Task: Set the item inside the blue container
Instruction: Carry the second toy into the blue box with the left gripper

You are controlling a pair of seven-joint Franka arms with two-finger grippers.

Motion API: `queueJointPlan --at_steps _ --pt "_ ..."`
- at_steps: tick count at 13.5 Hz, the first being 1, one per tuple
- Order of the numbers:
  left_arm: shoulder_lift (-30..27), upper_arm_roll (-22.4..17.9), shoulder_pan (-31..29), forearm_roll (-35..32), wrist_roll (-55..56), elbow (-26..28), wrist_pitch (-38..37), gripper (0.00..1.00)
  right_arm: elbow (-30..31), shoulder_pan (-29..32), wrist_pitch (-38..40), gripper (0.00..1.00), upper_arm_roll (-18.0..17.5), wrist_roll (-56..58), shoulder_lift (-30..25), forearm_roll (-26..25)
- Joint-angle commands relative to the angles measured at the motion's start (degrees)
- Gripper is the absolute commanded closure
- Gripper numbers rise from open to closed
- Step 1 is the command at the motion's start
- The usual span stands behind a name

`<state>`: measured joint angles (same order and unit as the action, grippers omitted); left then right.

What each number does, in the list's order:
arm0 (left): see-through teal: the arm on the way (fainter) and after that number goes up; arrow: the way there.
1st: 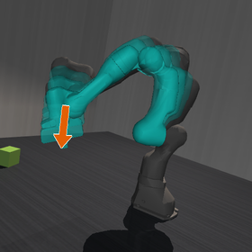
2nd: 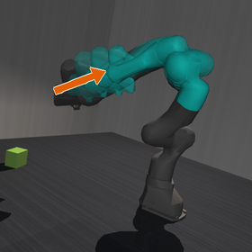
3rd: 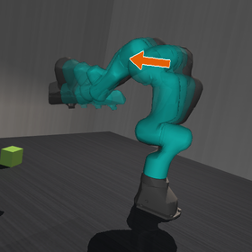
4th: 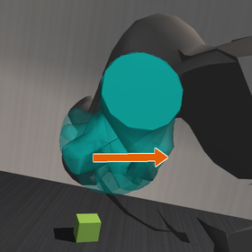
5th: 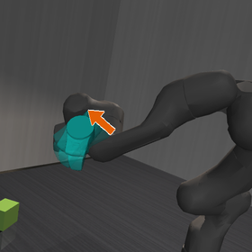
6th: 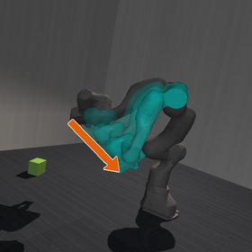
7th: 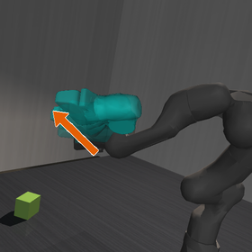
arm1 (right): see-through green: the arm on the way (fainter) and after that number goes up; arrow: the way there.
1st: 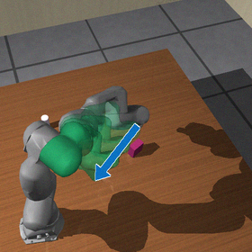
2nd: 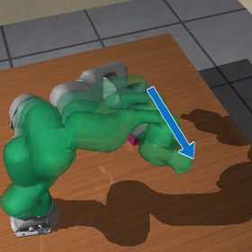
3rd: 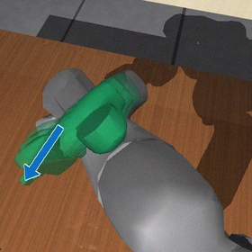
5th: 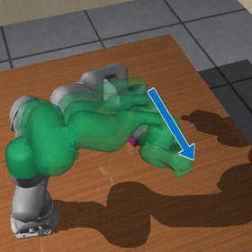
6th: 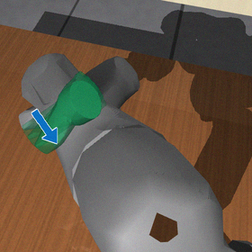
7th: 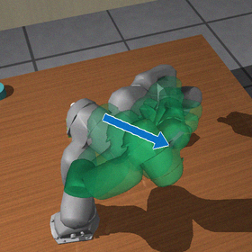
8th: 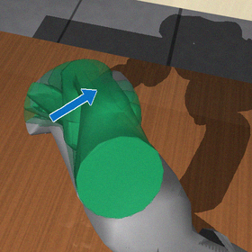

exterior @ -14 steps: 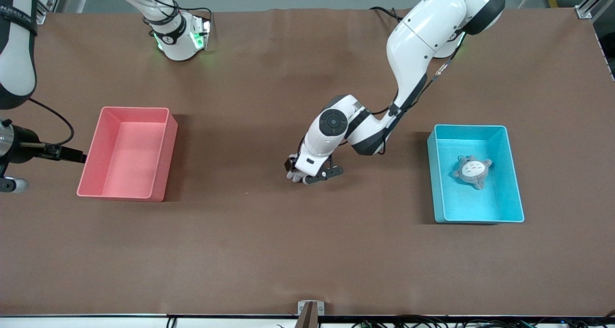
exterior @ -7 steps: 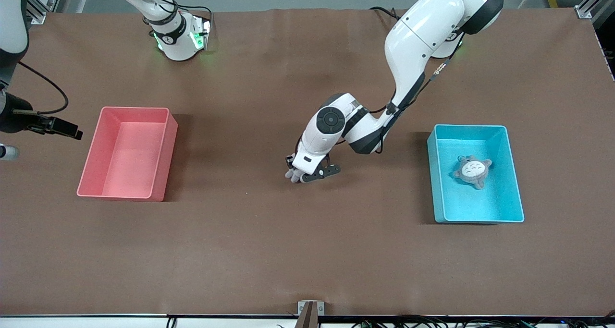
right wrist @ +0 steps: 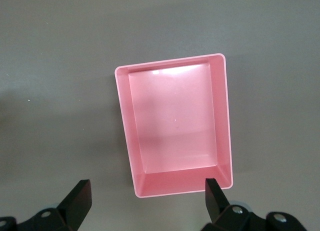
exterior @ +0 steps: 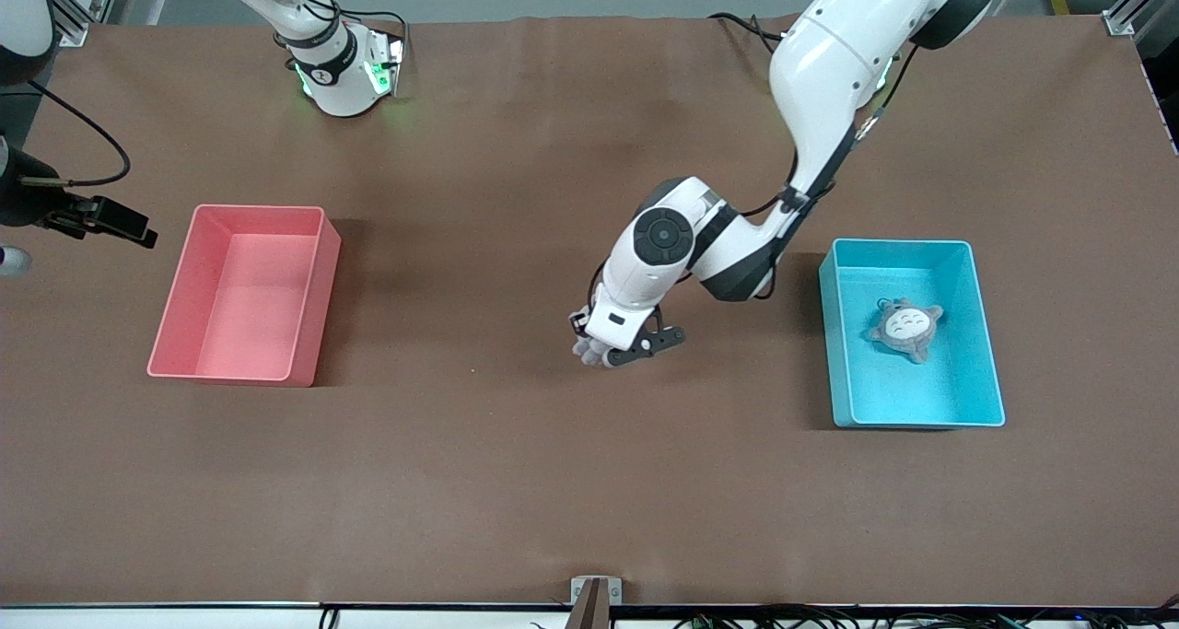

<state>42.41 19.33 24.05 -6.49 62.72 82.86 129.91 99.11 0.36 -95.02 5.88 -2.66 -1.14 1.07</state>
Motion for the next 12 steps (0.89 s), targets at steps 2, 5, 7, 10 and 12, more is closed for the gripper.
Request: queueJointPlan --at_steps 2,5,7,10,12 --pt "-14.78 1.93 -9.96 0.86 -10.83 11.60 -8.87 0.69 -1.10 0.78 2.46 0.00 -0.69 0.37 -2.20 -0.28" --pt "-23.05 2.91 -17.53 0.86 -20.50 18.36 -13.45 0.69 -4.26 0.08 4.66 0.00 -0.69 0.37 -2.20 -0.36" --pt "-28.23 3.00 -22.71 0.86 -27.62 24.51 -13.63 0.69 -4.71 0.08 5.63 0.00 -0.60 0.55 -2.20 -0.36" --pt "-33.17 3.00 -32.11 0.77 -42.63 30.94 -13.55 0.69 -4.72 0.25 6.07 0.00 -0.60 4.22 -2.28 -1.50" --pt "-32.92 2.91 -37.39 0.77 -51.08 32.88 -12.76 0.69 -4.72 0.52 5.99 0.00 -0.25 7.66 -2.20 -2.65"
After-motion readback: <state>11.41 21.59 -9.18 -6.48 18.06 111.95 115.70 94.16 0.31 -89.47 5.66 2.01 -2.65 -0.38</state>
